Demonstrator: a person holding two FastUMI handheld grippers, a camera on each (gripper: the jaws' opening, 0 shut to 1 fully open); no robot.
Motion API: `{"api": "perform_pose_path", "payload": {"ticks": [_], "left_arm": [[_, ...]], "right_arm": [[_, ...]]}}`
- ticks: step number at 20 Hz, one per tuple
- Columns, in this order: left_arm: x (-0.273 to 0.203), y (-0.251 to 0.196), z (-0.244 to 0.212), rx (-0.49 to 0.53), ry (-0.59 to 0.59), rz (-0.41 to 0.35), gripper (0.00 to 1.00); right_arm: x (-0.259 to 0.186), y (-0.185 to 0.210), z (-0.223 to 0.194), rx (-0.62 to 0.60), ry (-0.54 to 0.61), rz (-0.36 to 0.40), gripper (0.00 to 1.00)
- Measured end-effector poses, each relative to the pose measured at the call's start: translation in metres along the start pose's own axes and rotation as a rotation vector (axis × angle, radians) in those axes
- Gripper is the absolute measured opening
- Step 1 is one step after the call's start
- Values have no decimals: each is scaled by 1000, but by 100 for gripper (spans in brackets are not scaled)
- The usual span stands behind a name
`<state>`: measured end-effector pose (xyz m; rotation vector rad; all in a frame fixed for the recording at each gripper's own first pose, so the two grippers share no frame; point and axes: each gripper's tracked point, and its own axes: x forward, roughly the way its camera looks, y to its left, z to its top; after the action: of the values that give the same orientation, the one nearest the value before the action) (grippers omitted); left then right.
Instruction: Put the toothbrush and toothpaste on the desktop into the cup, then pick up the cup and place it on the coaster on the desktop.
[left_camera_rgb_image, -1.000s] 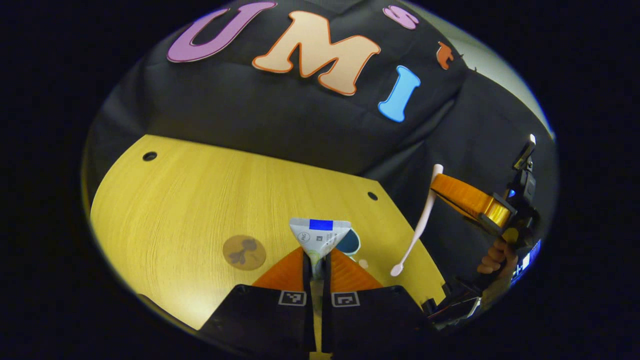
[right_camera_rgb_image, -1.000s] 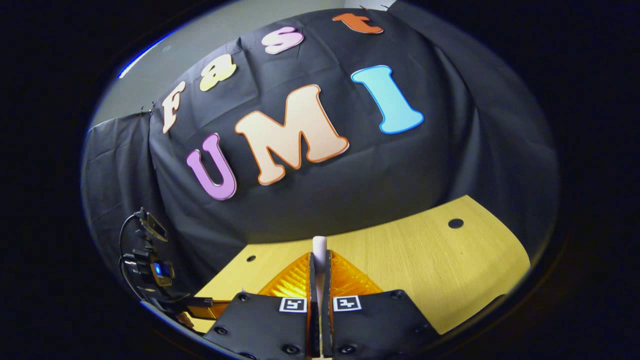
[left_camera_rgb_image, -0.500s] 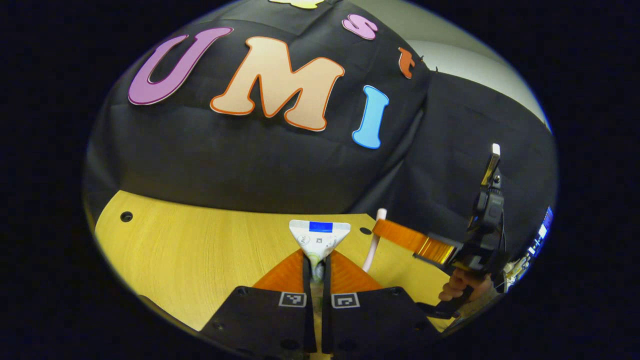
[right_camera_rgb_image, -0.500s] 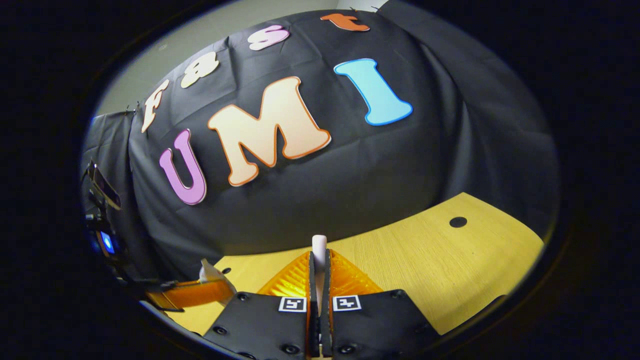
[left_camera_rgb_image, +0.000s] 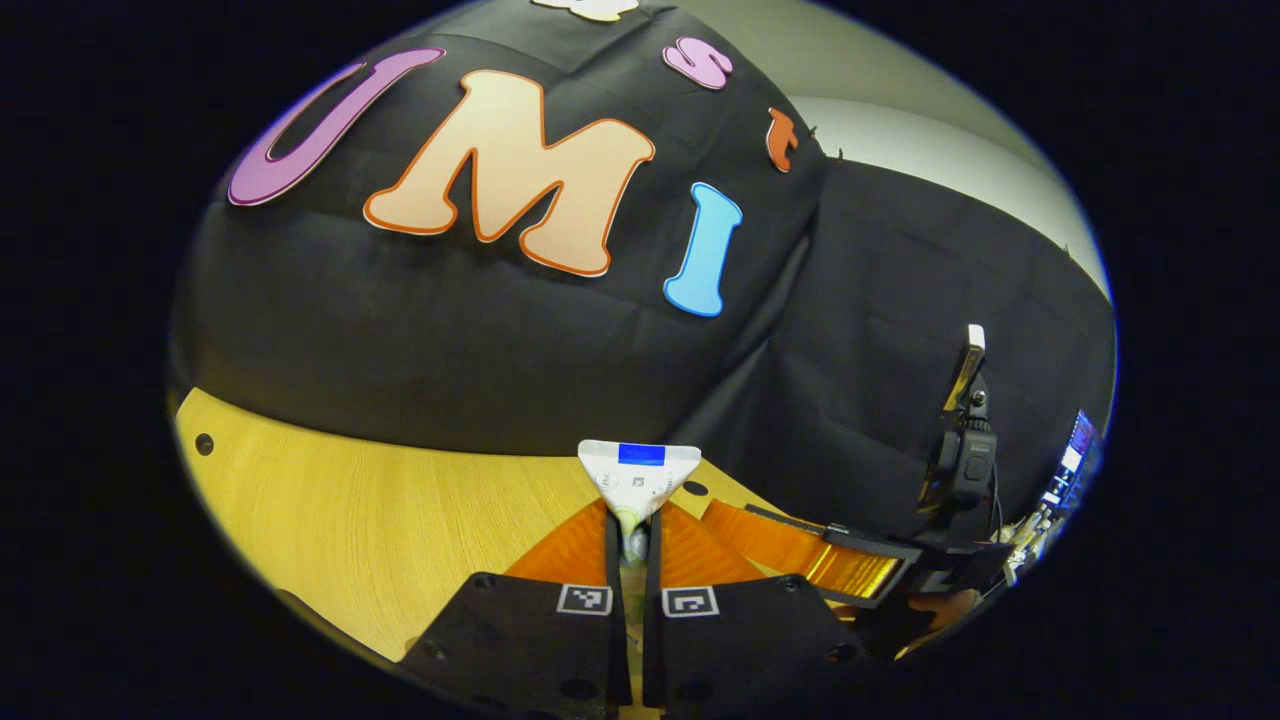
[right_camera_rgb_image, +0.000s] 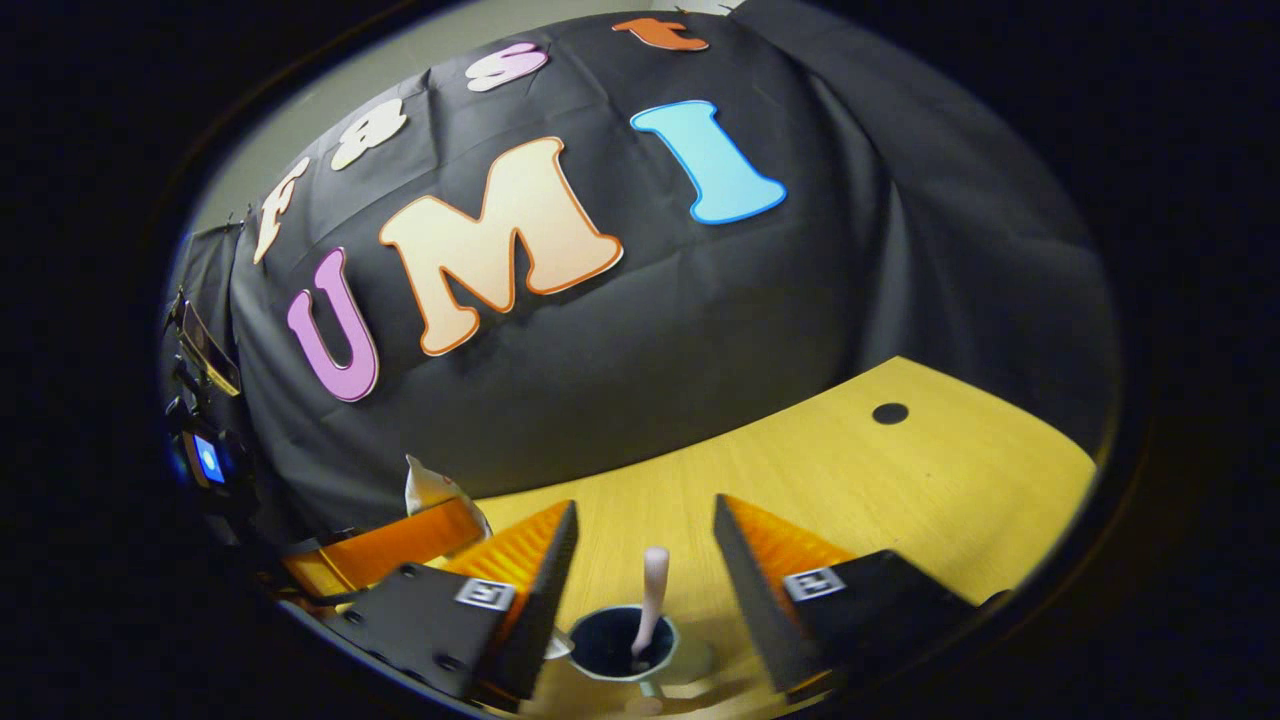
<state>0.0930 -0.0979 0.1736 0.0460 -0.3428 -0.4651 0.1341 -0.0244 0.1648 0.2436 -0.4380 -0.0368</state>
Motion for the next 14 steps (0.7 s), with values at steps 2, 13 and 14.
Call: {"api": "perform_pose_path", "payload": {"ticks": [2, 13, 14], "left_arm": [[3, -4, -3, 6, -11, -21, 4], [14, -20, -60, 96, 22, -121, 6], [13, -21, -66, 95, 41, -124, 9]], "right_arm": [[-10, -18, 10, -3, -20, -54, 97], [-77, -85, -1, -38, -10, -233, 97], [-82, -86, -3, -41, -3, -238, 98]]}}
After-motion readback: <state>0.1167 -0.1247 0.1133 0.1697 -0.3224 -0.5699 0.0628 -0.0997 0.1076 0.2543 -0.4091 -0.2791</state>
